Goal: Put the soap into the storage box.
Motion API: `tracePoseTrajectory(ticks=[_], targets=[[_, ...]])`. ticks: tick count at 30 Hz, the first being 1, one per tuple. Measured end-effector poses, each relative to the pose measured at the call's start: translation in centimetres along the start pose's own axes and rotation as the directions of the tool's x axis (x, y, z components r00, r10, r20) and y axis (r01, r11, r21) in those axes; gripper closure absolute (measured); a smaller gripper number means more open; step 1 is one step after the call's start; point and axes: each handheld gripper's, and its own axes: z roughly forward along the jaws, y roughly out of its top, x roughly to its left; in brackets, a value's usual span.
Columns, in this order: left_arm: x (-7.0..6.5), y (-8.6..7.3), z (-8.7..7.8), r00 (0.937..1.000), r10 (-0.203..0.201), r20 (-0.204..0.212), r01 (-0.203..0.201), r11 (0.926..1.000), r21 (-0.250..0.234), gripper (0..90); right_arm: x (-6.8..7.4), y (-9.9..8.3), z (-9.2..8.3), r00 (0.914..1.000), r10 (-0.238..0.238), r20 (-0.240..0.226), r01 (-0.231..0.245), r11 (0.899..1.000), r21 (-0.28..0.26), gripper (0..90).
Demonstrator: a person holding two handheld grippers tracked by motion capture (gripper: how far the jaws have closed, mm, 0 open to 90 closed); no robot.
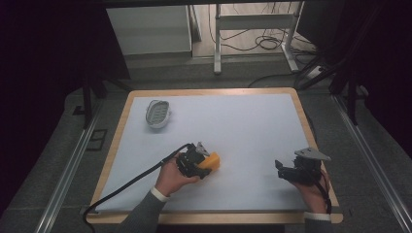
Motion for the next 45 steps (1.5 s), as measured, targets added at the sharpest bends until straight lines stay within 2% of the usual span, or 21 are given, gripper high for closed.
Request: tracePoseTrajectory(ticks=[5,15,22,30,45], targets=[[1.2,-0.2,-1.4,0.9993,-0.037,-0.002,0.037,0.9984,-0.044,61.2,-0.1,0.0,0.0,1.0000,0.003,0.006,-0.003,1.000,0.000,8.4],[2.8,-0.8,-3.9,0.9969,-0.077,-0.018,0.075,0.9923,-0.099,61.2,-0.1,-0.2,0.2,0.9999,0.002,0.011,-0.002,1.000,0.013,8.4],[3.3,-1.0,-4.5,0.9957,-0.089,-0.026,0.086,0.9902,-0.110,61.2,-0.2,-0.2,0.3,0.9999,0.005,0.015,-0.005,1.000,0.016,8.4],[3.9,-1.0,-5.4,0.9925,-0.112,-0.049,0.105,0.9843,-0.143,61.2,-0.2,-0.4,0.5,0.9998,0.008,0.016,-0.008,1.000,0.023,8.4],[5.4,-1.0,-6.9,0.9876,-0.143,-0.065,0.131,0.9778,-0.164,61.2,-0.2,-0.3,0.5,0.9998,0.008,0.017,-0.009,1.000,0.025,8.8]])
